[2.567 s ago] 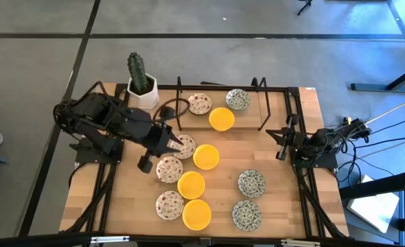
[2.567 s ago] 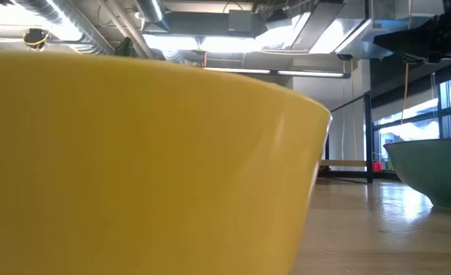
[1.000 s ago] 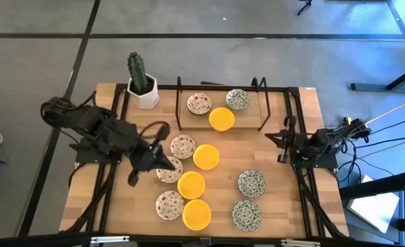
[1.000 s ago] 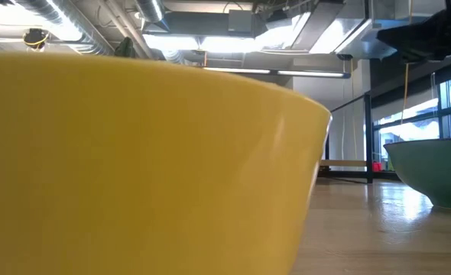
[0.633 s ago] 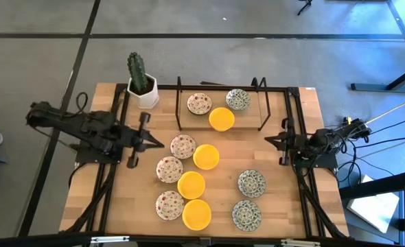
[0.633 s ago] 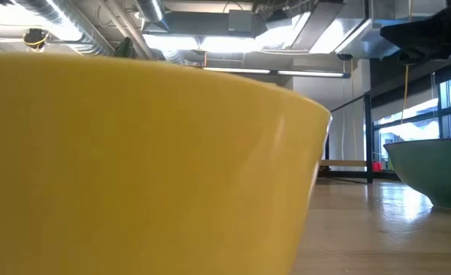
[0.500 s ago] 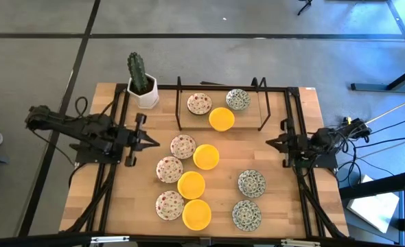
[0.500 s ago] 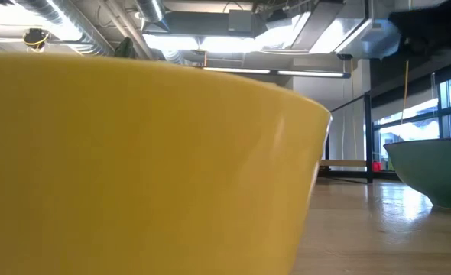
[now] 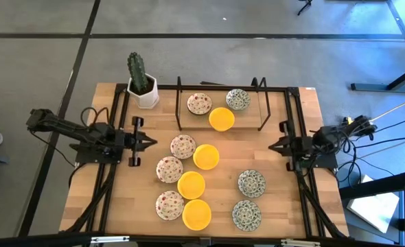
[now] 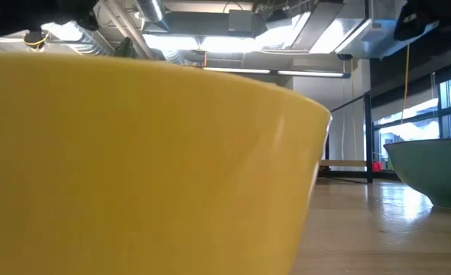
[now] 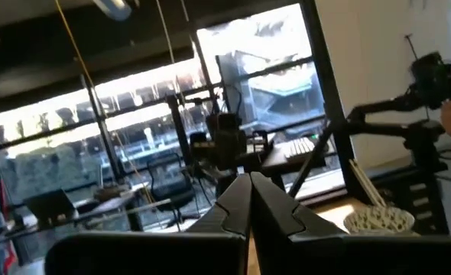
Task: Pick & Place Mini bowls
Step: Stack the yellow bowl on the yellow bowl on the shelf
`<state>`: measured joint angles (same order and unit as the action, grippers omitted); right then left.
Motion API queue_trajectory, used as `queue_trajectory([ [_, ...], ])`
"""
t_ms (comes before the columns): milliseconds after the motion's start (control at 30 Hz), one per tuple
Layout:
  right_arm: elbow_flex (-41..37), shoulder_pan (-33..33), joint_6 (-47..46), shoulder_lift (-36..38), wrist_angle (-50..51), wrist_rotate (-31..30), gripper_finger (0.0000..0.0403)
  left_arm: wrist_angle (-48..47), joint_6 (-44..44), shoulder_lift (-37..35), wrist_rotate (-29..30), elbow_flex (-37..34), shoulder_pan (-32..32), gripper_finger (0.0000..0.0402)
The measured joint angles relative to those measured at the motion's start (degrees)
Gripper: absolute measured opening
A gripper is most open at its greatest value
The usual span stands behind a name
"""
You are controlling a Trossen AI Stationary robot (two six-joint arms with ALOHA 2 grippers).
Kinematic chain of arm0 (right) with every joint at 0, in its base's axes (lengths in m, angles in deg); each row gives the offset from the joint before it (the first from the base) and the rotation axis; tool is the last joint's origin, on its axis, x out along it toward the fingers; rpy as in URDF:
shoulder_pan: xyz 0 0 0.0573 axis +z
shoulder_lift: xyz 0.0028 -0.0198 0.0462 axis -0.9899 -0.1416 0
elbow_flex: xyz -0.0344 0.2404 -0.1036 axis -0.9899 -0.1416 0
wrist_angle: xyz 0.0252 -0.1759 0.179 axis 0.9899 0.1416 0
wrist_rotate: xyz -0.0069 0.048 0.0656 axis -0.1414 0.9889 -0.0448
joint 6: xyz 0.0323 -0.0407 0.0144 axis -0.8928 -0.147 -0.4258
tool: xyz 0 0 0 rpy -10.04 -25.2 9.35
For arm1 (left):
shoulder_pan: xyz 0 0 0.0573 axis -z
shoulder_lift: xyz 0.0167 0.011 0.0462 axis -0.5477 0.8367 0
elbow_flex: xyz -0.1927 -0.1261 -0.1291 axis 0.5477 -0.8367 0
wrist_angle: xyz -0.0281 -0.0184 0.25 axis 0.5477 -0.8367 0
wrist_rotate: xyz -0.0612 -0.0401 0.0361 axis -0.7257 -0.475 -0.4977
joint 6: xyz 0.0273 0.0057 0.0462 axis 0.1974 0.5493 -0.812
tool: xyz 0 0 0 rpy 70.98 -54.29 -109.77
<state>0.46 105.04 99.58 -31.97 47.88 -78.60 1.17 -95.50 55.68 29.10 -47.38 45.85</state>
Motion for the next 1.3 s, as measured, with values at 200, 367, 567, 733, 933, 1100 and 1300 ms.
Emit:
queue_trajectory([
  [200, 0.0, 0.0, 0.2, -3.4, 0.7, -0.1, 0.001, -0.3, -0.6, -0.4, 0.4, 0.0, 0.0, 0.0002],
  [367, 0.0, 0.0, 0.2, -3.7, 0.7, -0.1, 0.001, -4.3, -1.0, -0.4, 0.8, 0.0, 0.0, 0.0005],
  [567, 0.0, 0.0, -0.1, -3.7, 0.7, -0.1, 0.001, -5.5, -1.7, -0.3, 5.5, 0.0, 0.0, 0.0004],
  [733, 0.0, 0.0, -0.1, -3.7, 0.8, -0.1, 0.001, -5.9, 0.5, -0.7, 12.5, 0.0, 0.0, 0.0026],
  [933, 0.0, 0.0, -0.3, -3.7, 1.2, -0.1, 0.001, -7.5, 1.9, -0.6, 12.6, 0.1, 0.1, 0.0082],
  [1100, 0.0, 0.0, -0.3, -3.7, 1.7, -0.1, 0.001, -7.5, 2.4, -0.6, 12.1, 0.1, 0.7, 0.0135],
  [1300, 0.0, 0.0, -0.3, -3.7, 1.8, -0.1, 0.001, -7.4, 2.3, -1.0, 14.1, 0.1, 2.4, 0.0186],
])
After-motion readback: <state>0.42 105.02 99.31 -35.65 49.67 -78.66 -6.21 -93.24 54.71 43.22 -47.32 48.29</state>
